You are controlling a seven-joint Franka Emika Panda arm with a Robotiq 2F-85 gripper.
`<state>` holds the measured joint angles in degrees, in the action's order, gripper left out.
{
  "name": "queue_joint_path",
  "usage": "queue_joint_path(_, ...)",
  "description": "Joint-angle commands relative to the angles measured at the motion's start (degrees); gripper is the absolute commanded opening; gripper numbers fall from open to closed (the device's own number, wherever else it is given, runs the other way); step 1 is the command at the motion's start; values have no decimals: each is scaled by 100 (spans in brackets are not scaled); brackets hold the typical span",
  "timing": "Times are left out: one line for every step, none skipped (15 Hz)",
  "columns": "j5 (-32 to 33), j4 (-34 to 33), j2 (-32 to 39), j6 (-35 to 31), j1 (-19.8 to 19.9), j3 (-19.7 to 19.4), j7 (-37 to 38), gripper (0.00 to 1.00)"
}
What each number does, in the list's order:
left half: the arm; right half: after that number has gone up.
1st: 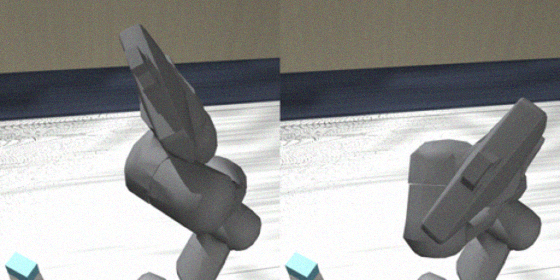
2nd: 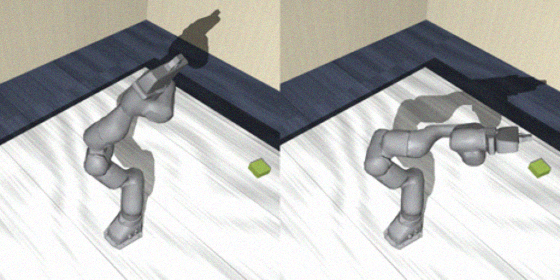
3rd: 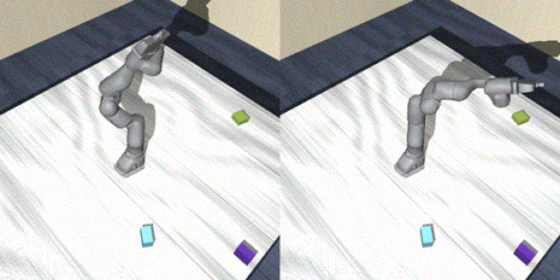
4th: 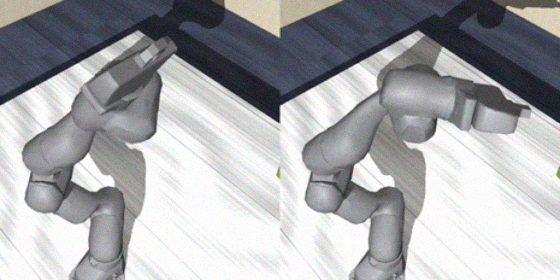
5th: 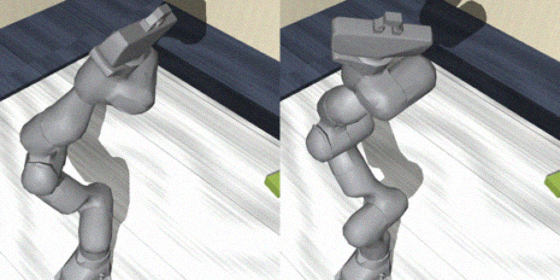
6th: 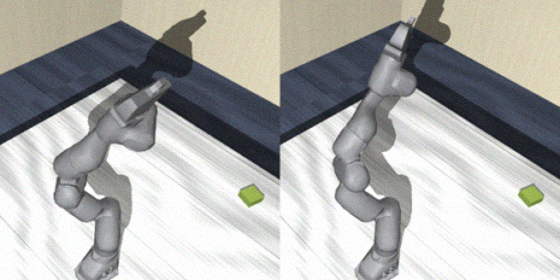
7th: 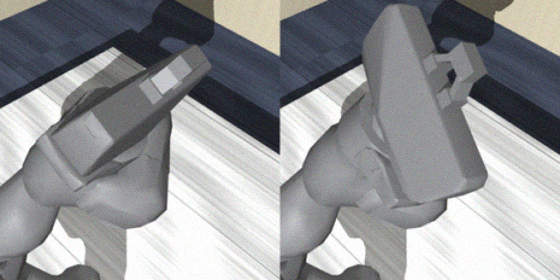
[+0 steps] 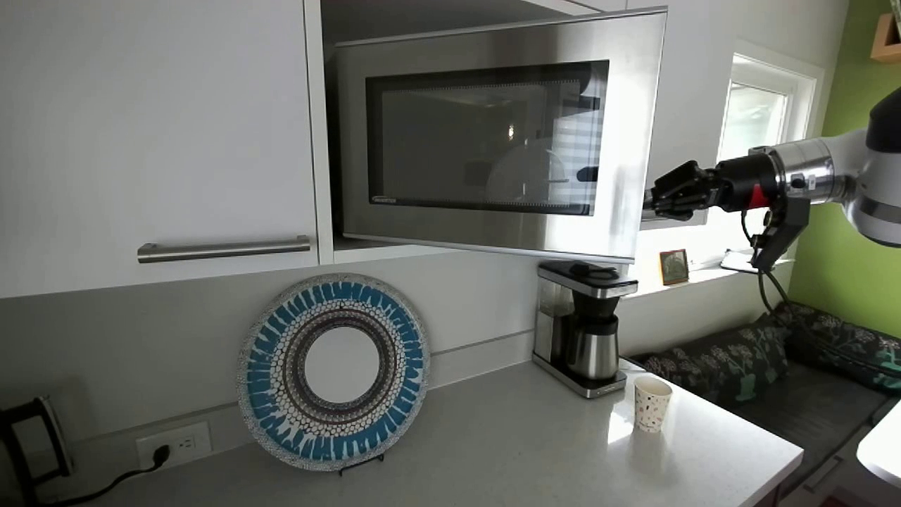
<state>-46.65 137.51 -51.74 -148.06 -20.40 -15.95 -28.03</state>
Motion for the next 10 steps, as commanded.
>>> queue_joint_path(-48, -41, 54, 37, 55, 25, -22, 1)
queue_joint_path(-51, -58, 80, 36, 56, 25, -23, 1)
queue_joint_path(-54, -67, 90, 36, 57, 25, -23, 1)
queue_joint_path(-55, -73, 91, 36, 57, 25, -23, 0)
queue_joint_path(-206, -126, 112, -65, -20, 5, 19, 0)
queue_joint_path(-366, -188, 135, -114, -95, -33, 68, 0)
queue_joint_path(-556, -247, 165, -135, -133, -54, 104, 0)
queue_joint_path(-732, -290, 199, -137, -109, -32, 145, 0)
queue_joint_path(-927, -336, 233, -104, -102, -25, 167, 0)
queue_joint_path(-1133, -385, 277, -110, -79, 2, 187, 0)
